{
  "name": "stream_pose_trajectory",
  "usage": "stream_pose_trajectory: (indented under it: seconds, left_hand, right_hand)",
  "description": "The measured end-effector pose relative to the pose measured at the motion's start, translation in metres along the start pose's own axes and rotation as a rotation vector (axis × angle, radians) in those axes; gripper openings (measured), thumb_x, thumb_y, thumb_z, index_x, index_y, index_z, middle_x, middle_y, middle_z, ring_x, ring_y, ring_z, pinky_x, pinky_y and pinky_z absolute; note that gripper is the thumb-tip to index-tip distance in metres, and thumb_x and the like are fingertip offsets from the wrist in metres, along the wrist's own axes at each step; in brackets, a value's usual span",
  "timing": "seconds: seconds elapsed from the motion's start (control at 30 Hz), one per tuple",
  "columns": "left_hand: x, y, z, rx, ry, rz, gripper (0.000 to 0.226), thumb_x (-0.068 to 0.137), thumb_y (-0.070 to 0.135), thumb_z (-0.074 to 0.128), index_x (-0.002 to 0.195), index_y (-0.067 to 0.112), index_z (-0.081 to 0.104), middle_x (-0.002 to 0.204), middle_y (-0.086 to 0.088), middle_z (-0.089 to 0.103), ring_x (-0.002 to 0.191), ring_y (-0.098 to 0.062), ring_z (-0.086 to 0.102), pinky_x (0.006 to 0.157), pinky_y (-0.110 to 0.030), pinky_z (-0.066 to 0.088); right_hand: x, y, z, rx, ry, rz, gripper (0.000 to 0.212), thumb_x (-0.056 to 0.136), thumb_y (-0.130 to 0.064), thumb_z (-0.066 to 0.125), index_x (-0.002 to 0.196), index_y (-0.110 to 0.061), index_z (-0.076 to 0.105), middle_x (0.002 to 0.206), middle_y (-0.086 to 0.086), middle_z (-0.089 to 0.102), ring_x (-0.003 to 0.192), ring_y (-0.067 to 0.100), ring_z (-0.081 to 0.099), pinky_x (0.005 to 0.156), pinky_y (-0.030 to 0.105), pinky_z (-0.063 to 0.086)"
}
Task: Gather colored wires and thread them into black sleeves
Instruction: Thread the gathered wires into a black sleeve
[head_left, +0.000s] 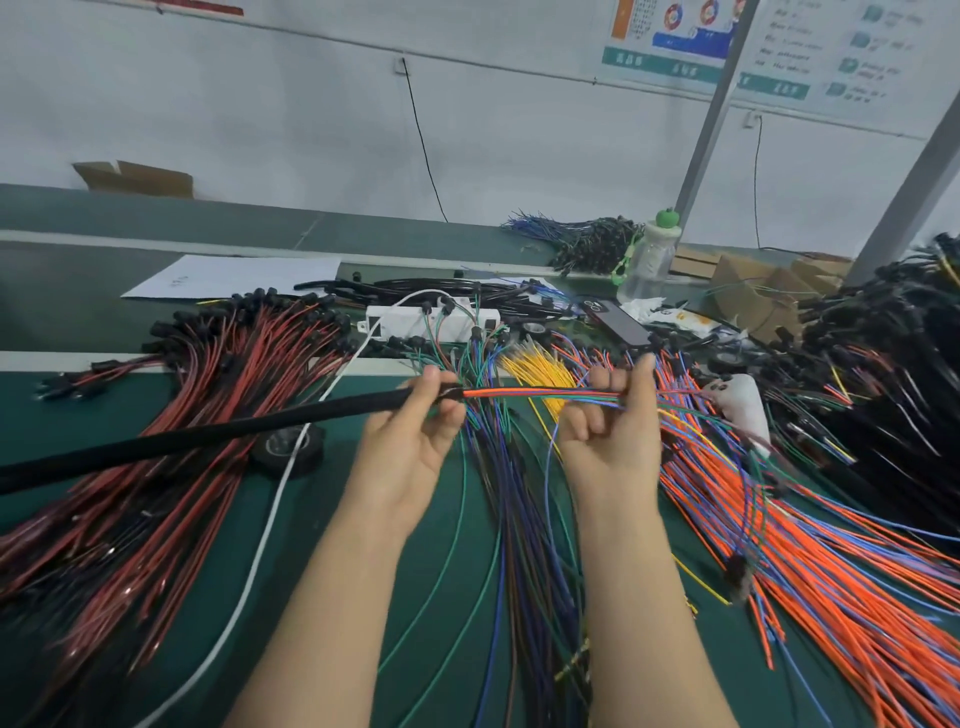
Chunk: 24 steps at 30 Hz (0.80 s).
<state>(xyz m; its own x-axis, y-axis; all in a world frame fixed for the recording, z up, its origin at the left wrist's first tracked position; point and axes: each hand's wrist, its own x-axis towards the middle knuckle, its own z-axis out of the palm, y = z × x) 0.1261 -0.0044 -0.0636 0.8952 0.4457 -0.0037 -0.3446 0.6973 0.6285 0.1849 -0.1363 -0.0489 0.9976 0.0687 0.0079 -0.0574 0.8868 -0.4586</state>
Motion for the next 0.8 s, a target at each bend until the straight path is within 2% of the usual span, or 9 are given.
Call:
stream_pose_trajectory:
  seconds: [0.13,0.23,0.27,0.33,0.43,0.57,0.63,0.7,0.8]
  left_hand:
    - [-0.003,-0.014,0.007,0.070,-0.045,-0.002,0.018,0.093,0.007,0.051,0.079,0.004,0.062,0.066,0.004,0.068,0.053,0.000,0.059,0.055,-0.010,0.050]
    - [-0.006,-0.027,0.012,0.167,-0.062,-0.025,0.017,0.093,0.007,0.050,0.081,0.002,0.061,0.064,0.003,0.066,0.051,0.000,0.057,0.054,-0.009,0.049]
    - [-0.005,-0.025,0.011,0.134,-0.031,-0.030,0.017,0.093,0.007,0.051,0.080,0.002,0.061,0.064,0.003,0.066,0.051,0.000,0.057,0.054,-0.010,0.050]
    - [0.001,-0.014,0.004,0.002,0.033,-0.034,0.016,0.092,0.008,0.053,0.079,0.003,0.061,0.064,0.003,0.067,0.051,0.000,0.057,0.053,-0.010,0.050]
    - [0.006,-0.004,-0.003,-0.106,0.071,-0.035,0.015,0.091,0.010,0.055,0.079,0.005,0.062,0.065,0.004,0.068,0.051,0.000,0.058,0.053,-0.010,0.050]
    - [-0.003,-0.030,0.008,0.098,-0.034,-0.110,0.013,0.091,0.006,0.053,0.080,0.002,0.060,0.062,0.003,0.065,0.050,-0.001,0.056,0.052,-0.010,0.050]
    - [-0.006,-0.040,0.012,0.138,-0.049,-0.132,0.013,0.091,0.005,0.053,0.082,0.000,0.059,0.062,0.000,0.061,0.051,-0.003,0.055,0.053,-0.011,0.050]
    - [-0.005,-0.040,0.012,0.109,-0.029,-0.140,0.013,0.091,0.005,0.053,0.082,-0.001,0.060,0.063,-0.001,0.061,0.051,-0.003,0.055,0.053,-0.011,0.050]
    - [-0.003,-0.030,0.007,-0.026,-0.091,-0.179,0.010,0.086,0.009,0.057,0.086,0.002,0.063,0.072,-0.002,0.067,0.053,-0.004,0.060,0.055,-0.013,0.053]
  right_hand:
    - [-0.006,0.028,0.008,-0.314,0.010,-0.054,0.046,0.103,-0.033,0.037,0.062,-0.011,0.042,0.054,0.000,0.053,0.032,0.002,0.032,0.032,0.011,0.023]
    - [-0.016,0.054,0.010,-0.475,0.039,0.042,0.040,0.101,-0.032,0.042,0.068,-0.012,0.050,0.062,0.002,0.052,0.036,0.003,0.038,0.034,0.012,0.026]
    - [-0.015,0.050,0.010,-0.434,0.036,0.073,0.035,0.099,-0.033,0.045,0.072,-0.014,0.053,0.064,0.001,0.053,0.038,0.002,0.036,0.035,0.012,0.024]
    - [-0.008,0.030,0.006,-0.191,0.037,0.089,0.030,0.097,-0.034,0.048,0.073,-0.018,0.054,0.062,-0.004,0.053,0.037,0.002,0.030,0.035,0.012,0.020]
    - [0.001,0.008,-0.008,0.076,0.078,0.062,0.039,0.101,-0.034,0.042,0.066,-0.016,0.043,0.056,-0.004,0.048,0.030,0.002,0.026,0.030,0.012,0.019]
    - [-0.005,0.032,-0.006,-0.104,0.137,0.049,0.044,0.103,-0.031,0.038,0.063,-0.012,0.038,0.060,0.003,0.046,0.028,0.004,0.032,0.028,0.013,0.023]
    - [-0.008,0.044,-0.003,-0.242,0.164,0.031,0.045,0.102,-0.032,0.041,0.062,-0.010,0.043,0.056,0.003,0.049,0.029,0.006,0.038,0.028,0.013,0.028]
    - [-0.008,0.044,-0.004,-0.329,0.154,0.053,0.042,0.101,-0.032,0.043,0.067,-0.009,0.053,0.054,0.000,0.048,0.029,0.004,0.034,0.030,0.013,0.028]
    - [-0.009,0.035,-0.005,-0.152,0.075,0.151,0.035,0.101,-0.030,0.042,0.077,-0.009,0.055,0.062,-0.001,0.043,0.031,0.002,0.028,0.030,0.011,0.023]
